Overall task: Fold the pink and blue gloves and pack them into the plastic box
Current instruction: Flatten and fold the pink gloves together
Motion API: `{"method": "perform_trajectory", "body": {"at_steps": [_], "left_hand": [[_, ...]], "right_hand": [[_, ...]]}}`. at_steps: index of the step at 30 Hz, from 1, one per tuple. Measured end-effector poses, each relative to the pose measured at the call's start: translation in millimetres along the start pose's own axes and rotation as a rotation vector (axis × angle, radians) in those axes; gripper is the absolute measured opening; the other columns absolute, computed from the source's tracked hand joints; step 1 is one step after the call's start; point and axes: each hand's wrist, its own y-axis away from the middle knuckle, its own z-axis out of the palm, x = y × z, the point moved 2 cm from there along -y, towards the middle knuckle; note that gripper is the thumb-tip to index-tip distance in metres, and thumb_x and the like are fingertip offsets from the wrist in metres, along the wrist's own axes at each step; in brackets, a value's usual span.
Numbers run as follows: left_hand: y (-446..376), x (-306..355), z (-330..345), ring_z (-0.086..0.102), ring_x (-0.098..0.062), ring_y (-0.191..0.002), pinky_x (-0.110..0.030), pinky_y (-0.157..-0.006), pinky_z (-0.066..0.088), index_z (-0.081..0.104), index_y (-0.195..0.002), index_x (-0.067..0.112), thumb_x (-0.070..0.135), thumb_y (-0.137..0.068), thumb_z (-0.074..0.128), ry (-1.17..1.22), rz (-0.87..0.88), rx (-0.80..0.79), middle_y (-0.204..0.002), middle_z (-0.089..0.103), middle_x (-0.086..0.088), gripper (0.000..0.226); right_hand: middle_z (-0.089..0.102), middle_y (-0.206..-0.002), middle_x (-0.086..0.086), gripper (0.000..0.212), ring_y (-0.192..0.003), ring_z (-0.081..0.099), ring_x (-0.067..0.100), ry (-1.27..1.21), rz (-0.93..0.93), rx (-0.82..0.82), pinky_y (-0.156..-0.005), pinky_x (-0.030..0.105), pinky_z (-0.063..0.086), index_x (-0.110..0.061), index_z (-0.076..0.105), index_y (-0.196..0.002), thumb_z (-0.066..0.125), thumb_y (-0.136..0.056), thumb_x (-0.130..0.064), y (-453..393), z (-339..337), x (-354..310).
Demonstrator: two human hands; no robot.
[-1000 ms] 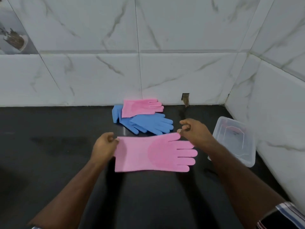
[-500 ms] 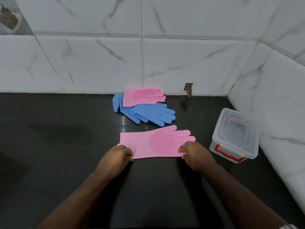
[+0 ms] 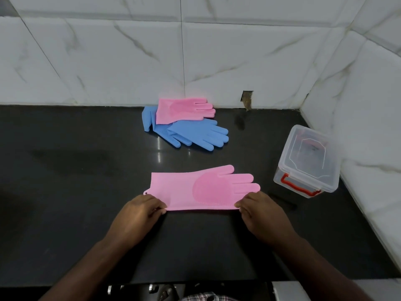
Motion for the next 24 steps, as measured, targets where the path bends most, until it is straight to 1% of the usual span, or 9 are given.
{"method": "perform_trajectory", "body": {"at_steps": [3, 5, 8, 10, 13, 15, 19, 22, 24], "left_hand": [[12.9, 2.6, 1.3, 0.064, -0.014, -0.089, -0.025, -0.076, 0.049, 0.077, -0.094, 0.027, 0.021, -0.086, 0.078, -0.02, 0.026, 0.012, -0.093, 0.069, 0.014, 0.01], [16.4, 4.1, -1.3, 0.064, -0.017, -0.096, -0.035, -0.082, 0.052, 0.077, -0.1, 0.027, 0.033, -0.088, 0.072, -0.015, 0.009, 0.027, -0.099, 0.07, 0.013, 0.014], [9.5, 10.2, -5.1, 0.061, -0.02, -0.113, -0.043, -0.092, 0.049, 0.073, -0.116, 0.029, 0.054, -0.088, 0.049, -0.06, -0.014, 0.03, -0.118, 0.069, 0.011, 0.045], [-1.9, 13.4, -2.0, 0.046, -0.018, -0.135, -0.044, -0.104, 0.037, 0.059, -0.136, 0.034, 0.057, -0.093, 0.046, -0.146, -0.049, -0.027, -0.142, 0.056, 0.011, 0.051], [-19.0, 7.5, 7.9, 0.012, -0.014, -0.153, -0.044, -0.115, 0.018, 0.027, -0.155, 0.041, 0.062, -0.097, 0.041, -0.259, -0.095, -0.156, -0.165, 0.02, 0.015, 0.063], [-24.2, 0.0, 13.8, 0.002, -0.013, -0.154, -0.045, -0.116, 0.012, 0.016, -0.157, 0.041, 0.064, -0.097, 0.036, -0.297, -0.107, -0.224, -0.168, 0.007, 0.015, 0.068], [-22.8, -11.8, 20.5, -0.004, -0.007, -0.154, -0.047, -0.116, 0.007, 0.007, -0.157, 0.046, 0.069, -0.096, 0.03, -0.274, -0.133, -0.276, -0.167, -0.002, 0.018, 0.069], [-22.6, -13.2, 20.8, -0.005, -0.007, -0.154, -0.048, -0.116, 0.007, 0.008, -0.157, 0.046, 0.069, -0.095, 0.031, -0.267, -0.131, -0.279, -0.167, -0.002, 0.018, 0.07], [-23.2, -10.1, 18.4, -0.002, -0.007, -0.154, -0.046, -0.116, 0.007, 0.015, -0.157, 0.044, 0.066, -0.096, 0.036, -0.234, -0.126, -0.229, -0.167, 0.005, 0.016, 0.068]], "right_hand": [[0.065, -0.119, -0.014, 0.025, -0.107, 0.051, 0.0, -0.034, -0.012, -0.022, -0.093, 0.019, 0.042, -0.035, 0.067, -0.117, 0.059, -0.093, -0.032, 8.6, 3.0, 3.8], [0.065, -0.12, -0.015, 0.027, -0.107, 0.05, -0.002, -0.07, 0.014, -0.005, -0.093, 0.018, 0.039, -0.036, 0.067, -0.118, 0.062, -0.092, -0.031, 5.0, 0.0, 8.3], [0.056, -0.139, -0.012, 0.042, -0.128, 0.047, 0.008, -0.034, 0.061, -0.014, -0.108, 0.031, 0.036, -0.038, 0.058, -0.131, 0.065, -0.09, -0.036, -9.1, -7.1, 11.4], [0.041, -0.153, -0.011, 0.055, -0.141, 0.035, 0.013, 0.026, 0.048, -0.093, -0.115, 0.037, 0.028, -0.038, 0.044, -0.143, 0.064, -0.091, -0.038, -19.7, -7.4, 7.4], [0.016, -0.164, -0.008, 0.068, -0.151, 0.011, 0.016, 0.054, 0.032, -0.225, -0.119, 0.039, 0.015, -0.036, 0.026, -0.152, 0.061, -0.094, -0.035, -32.6, -1.9, 1.2], [0.005, -0.165, -0.007, 0.071, -0.152, 0.002, 0.017, 0.055, 0.046, -0.303, -0.12, 0.04, 0.012, -0.035, 0.017, -0.154, 0.058, -0.097, -0.033, -37.2, 2.9, 1.0], [-0.002, -0.165, -0.005, 0.072, -0.151, -0.003, 0.018, 0.082, 0.057, -0.368, -0.12, 0.041, 0.009, -0.032, 0.008, -0.156, 0.053, -0.099, -0.033, -39.3, 9.5, 4.7], [-0.002, -0.165, -0.005, 0.072, -0.151, -0.003, 0.017, 0.074, 0.057, -0.385, -0.12, 0.041, 0.009, -0.033, 0.008, -0.156, 0.053, -0.099, -0.032, -39.8, 9.1, 4.6], [0.005, -0.165, -0.008, 0.071, -0.151, 0.002, 0.015, -0.016, 0.084, -0.321, -0.12, 0.04, 0.012, -0.034, 0.014, -0.155, 0.056, -0.098, -0.031, -40.9, 5.0, 4.0]]}}
